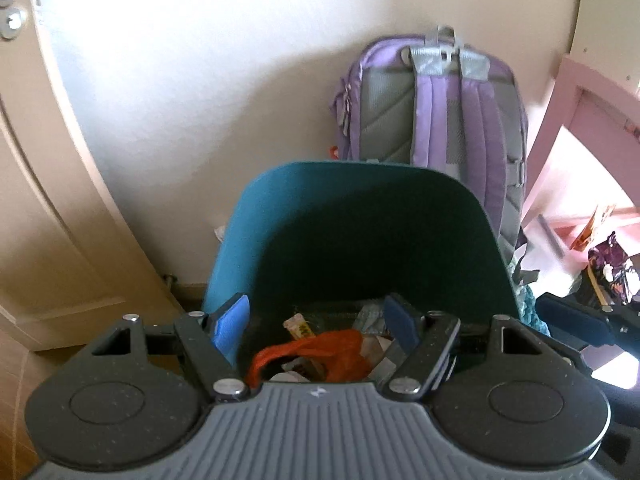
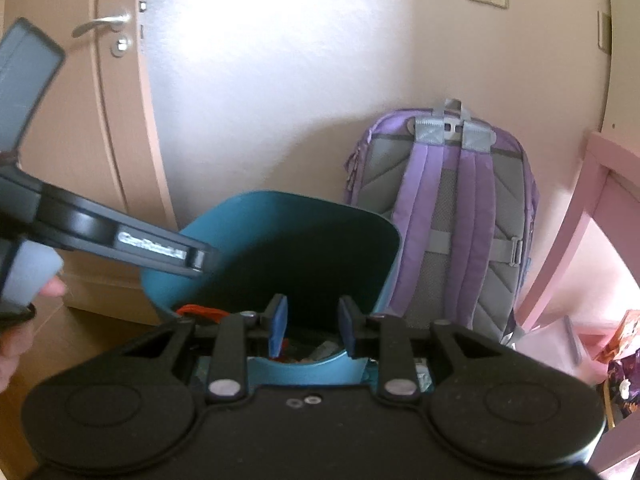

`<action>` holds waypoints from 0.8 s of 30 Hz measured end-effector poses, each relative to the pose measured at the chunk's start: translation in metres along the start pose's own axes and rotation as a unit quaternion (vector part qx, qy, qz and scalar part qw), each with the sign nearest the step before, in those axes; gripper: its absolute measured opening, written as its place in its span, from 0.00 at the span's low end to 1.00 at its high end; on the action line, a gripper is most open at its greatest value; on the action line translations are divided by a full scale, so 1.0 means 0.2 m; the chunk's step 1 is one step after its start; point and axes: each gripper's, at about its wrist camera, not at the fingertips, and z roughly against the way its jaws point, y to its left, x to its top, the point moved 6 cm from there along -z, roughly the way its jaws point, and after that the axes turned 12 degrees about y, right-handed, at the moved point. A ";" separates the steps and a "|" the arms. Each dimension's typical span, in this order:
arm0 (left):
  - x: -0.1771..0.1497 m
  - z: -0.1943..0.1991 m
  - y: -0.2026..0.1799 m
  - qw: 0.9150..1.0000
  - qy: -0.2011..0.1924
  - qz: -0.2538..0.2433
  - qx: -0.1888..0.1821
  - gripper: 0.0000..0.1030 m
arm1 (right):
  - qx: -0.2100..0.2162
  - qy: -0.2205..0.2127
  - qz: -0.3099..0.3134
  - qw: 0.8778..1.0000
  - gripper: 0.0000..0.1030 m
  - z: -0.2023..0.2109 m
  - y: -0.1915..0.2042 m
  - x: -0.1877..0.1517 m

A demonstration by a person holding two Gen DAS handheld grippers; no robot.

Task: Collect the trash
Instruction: 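Open the left tool to drop the red bag while the right tool releases the packet, then move both tools away from the bin down toward the floor trash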

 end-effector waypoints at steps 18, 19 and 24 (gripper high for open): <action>-0.50 0.43 0.44 0.996 -0.060 0.059 0.013 0.79 | 0.100 -0.009 0.080 0.992 0.44 0.16 0.40 -0.28; -0.53 0.43 0.47 0.996 -0.064 0.064 0.013 0.79 | 0.108 -0.002 0.087 0.990 0.44 0.13 0.43 -0.31; -0.71 0.36 0.66 0.994 -0.063 0.085 0.011 0.79 | 0.143 0.028 0.129 0.981 0.48 -0.05 0.62 -0.46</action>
